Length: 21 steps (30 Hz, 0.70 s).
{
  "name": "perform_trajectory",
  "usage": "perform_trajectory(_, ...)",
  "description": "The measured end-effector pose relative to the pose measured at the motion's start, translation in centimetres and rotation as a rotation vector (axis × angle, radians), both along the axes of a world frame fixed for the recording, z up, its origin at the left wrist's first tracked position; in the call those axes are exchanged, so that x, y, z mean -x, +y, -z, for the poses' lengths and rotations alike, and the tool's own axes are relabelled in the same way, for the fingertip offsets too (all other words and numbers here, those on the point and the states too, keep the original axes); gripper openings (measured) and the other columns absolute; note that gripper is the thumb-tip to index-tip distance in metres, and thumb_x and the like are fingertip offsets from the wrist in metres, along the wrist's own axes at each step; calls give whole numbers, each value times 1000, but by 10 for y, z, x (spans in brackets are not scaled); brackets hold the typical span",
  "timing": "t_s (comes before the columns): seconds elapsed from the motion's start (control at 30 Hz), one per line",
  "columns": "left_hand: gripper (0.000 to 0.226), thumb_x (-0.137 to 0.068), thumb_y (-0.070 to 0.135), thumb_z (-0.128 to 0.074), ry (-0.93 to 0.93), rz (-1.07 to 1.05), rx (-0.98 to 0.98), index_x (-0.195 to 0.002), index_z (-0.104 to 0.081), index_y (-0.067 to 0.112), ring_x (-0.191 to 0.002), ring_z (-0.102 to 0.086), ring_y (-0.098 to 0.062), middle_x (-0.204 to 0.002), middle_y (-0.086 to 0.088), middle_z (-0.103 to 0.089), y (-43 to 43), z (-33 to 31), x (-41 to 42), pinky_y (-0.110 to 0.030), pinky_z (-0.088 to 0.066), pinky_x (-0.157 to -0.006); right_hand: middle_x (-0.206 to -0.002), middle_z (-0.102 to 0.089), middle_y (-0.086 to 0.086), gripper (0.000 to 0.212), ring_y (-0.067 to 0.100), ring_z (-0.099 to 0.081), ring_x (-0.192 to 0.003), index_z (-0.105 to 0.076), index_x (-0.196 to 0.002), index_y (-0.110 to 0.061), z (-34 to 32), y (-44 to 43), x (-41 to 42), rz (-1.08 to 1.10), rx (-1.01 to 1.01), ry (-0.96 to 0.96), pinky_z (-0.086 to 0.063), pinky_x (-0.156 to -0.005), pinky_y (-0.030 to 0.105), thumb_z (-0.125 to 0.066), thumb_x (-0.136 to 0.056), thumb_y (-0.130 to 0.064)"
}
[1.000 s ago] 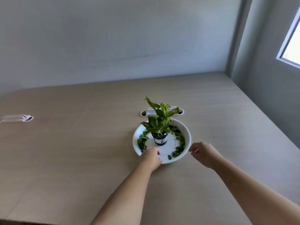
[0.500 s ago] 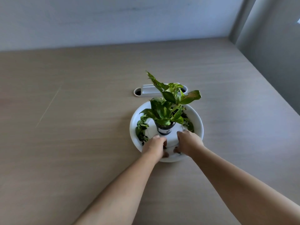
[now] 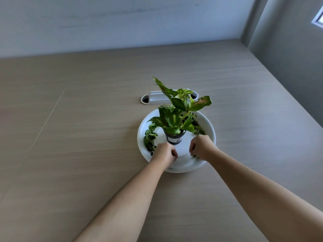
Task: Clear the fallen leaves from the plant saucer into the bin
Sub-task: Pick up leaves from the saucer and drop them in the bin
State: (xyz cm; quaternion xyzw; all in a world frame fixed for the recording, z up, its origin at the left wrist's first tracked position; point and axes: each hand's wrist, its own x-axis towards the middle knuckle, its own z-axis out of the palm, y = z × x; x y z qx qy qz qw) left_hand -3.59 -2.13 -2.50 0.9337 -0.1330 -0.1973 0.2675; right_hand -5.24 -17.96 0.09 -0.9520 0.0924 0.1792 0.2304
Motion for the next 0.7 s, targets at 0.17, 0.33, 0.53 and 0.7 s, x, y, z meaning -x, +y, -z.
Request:
perform_trajectory(0.17, 11, -81, 2, -66, -56, -122, 121, -83, -75, 8, -80, -63, -11, -90, -7, -75, -9, -29, 11, -23, -51, -75, -69, -61, 3, 16, 16, -53, -63, -74, -78, -3, -35, -25, 11, 138, -107, -150, -47, -53, 22, -62, -74, 5)
perform_trajectory(0.33, 11, -79, 5, -66, -78, -65, 183, -81, -74, 11, -79, -65, -14, -86, -5, -75, -72, -60, 49, -25, -52, -74, -65, -64, 7, 15, 21, -58, -59, -71, -67, -7, -61, -83, 56, 220, -154, -214, -46, -46, 20, -63, -72, 5)
perform_trajectory(0.53, 13, -75, 4, -66, -113, 160, 212, -79, -76, 10, -73, -66, -15, -85, -9, -77, -210, -87, 120, -18, -46, -67, -57, -61, 3, 11, 10, -48, -40, -72, -69, -8, -89, -213, 175, 453, -124, -214, -37, -32, 9, -67, -75, 1)
perform_trajectory(0.7, 14, -76, 1, -65, -85, 584, 233, -82, -76, 8, -76, -66, -17, -88, -11, -75, -382, -91, 254, -24, -52, -72, -76, -75, 11, 9, 14, -63, -57, -75, -73, -7, -86, -350, 363, 841, -33, -225, -46, -52, 14, -70, -70, 0)
